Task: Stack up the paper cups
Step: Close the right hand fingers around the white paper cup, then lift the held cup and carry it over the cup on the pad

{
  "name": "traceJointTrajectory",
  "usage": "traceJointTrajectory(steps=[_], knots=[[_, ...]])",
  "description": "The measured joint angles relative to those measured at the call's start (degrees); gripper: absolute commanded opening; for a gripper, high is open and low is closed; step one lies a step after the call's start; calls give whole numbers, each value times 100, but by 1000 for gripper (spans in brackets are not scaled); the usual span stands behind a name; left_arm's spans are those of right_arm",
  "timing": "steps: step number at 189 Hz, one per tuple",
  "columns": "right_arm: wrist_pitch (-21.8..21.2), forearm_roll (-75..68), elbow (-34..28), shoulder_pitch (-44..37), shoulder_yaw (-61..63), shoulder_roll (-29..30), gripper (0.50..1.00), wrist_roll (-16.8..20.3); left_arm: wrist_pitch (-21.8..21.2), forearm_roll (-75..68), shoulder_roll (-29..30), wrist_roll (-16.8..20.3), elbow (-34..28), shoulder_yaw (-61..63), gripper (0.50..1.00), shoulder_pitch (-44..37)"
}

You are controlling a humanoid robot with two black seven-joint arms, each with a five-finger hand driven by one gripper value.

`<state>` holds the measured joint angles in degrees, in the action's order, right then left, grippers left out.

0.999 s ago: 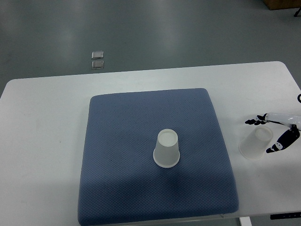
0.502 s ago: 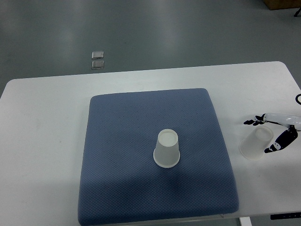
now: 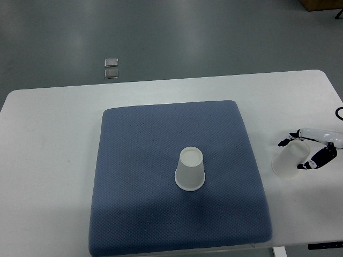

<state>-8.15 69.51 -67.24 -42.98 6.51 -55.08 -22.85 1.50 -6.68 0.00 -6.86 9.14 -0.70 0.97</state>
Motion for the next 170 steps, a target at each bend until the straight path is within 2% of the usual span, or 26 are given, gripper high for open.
traceJointTrajectory(steps=[16,45,138,170], knots=[[5,4,-6,14,-1,4,762,0,0,0,0,0,0,0,1000,0],[7,9,-8,17,-1,3,731,0,0,0,0,0,0,0,1000,0],[7,10,-96,-25,7,-3,725,-14,0,0,0,0,0,0,1000,0],[5,10,-240,-190,50,-14,725,-122,0,0,0,0,0,0,1000,0]])
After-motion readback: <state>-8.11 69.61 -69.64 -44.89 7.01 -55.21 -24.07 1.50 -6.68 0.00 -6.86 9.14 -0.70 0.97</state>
